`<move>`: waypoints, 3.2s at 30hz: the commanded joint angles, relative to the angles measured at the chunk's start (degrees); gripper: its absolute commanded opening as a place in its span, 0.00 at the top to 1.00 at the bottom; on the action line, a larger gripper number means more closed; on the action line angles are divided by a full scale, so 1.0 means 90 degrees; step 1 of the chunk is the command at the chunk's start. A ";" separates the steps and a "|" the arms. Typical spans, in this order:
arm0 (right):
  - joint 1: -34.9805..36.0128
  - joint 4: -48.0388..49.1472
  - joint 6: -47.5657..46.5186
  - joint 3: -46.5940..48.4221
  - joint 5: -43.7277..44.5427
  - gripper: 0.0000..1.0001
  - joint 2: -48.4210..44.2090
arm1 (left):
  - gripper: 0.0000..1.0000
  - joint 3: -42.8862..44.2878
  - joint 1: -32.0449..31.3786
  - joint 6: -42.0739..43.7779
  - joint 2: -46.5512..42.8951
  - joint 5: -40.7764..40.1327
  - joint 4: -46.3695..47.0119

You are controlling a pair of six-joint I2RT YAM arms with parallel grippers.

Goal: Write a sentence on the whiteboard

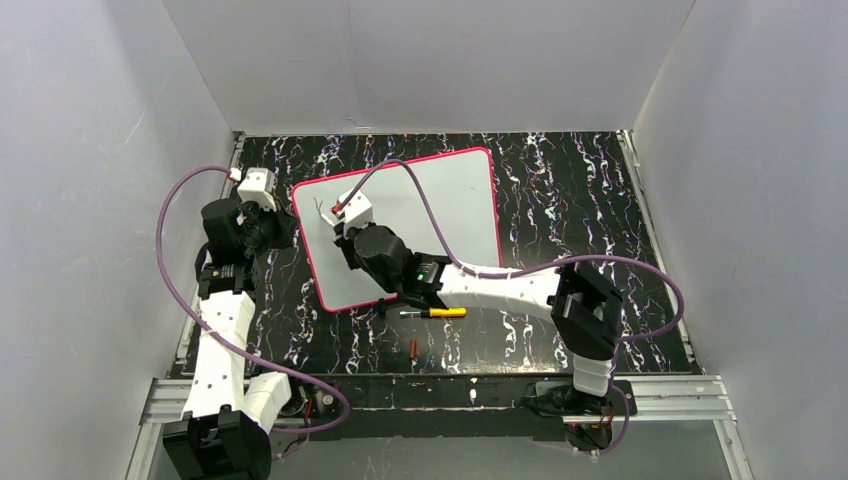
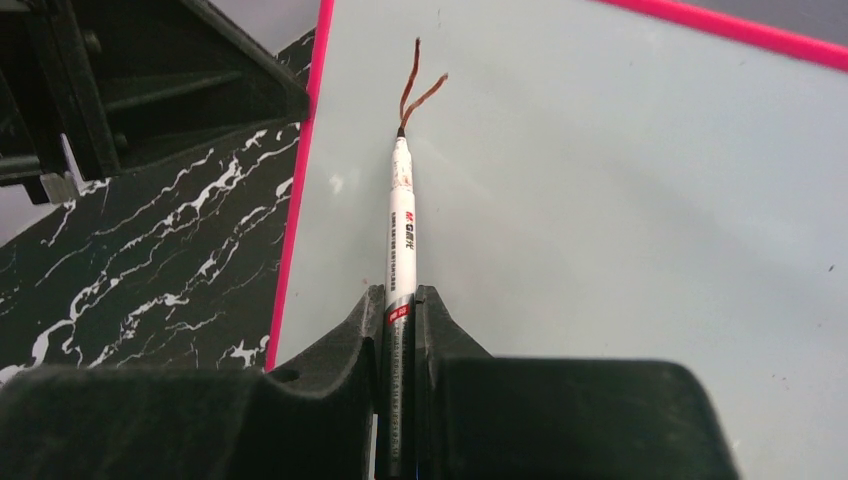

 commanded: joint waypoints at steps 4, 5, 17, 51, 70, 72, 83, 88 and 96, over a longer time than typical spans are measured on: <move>0.0071 -0.0117 0.0189 -0.0287 0.0052 0.99 -0.0090 | 1.00 0.0050 -0.0141 0.0001 -0.0043 0.0444 -0.0126; 0.0079 -0.0129 0.0207 -0.0323 0.0043 0.99 -0.0098 | 1.00 0.0049 -0.0146 0.0001 -0.0048 0.0440 -0.0126; 0.0194 0.0354 0.0118 -0.0716 -0.0411 0.99 -0.0624 | 0.90 0.0095 -0.0130 -0.0244 -0.0152 0.0077 -0.0181; 0.0175 0.0292 -0.0170 -0.1018 -0.0467 0.99 -0.1484 | 0.39 0.0751 0.0889 -0.2224 0.1385 0.2925 0.1680; -0.0058 -0.0017 -0.0282 0.0048 -0.0447 0.99 -0.0326 | 0.59 0.0242 0.0896 -0.2168 0.1039 0.2997 0.1788; -0.0087 0.0005 -0.0282 0.0075 -0.0447 0.99 -0.0299 | 0.60 0.0231 0.0894 -0.2162 0.1031 0.3007 0.1788; -0.0150 0.0008 -0.0331 0.0275 -0.0611 0.99 -0.0095 | 0.61 0.0214 0.0897 -0.2138 0.1020 0.3017 0.1788; -0.0162 -0.0052 -0.0314 0.0274 -0.0577 0.99 -0.0056 | 0.62 0.0221 0.0894 -0.2119 0.1009 0.3017 0.1788; -0.0162 -0.0033 -0.0073 -0.0117 -0.0453 0.99 -0.0201 | 0.62 0.0223 0.0893 -0.2113 0.1010 0.2997 0.1788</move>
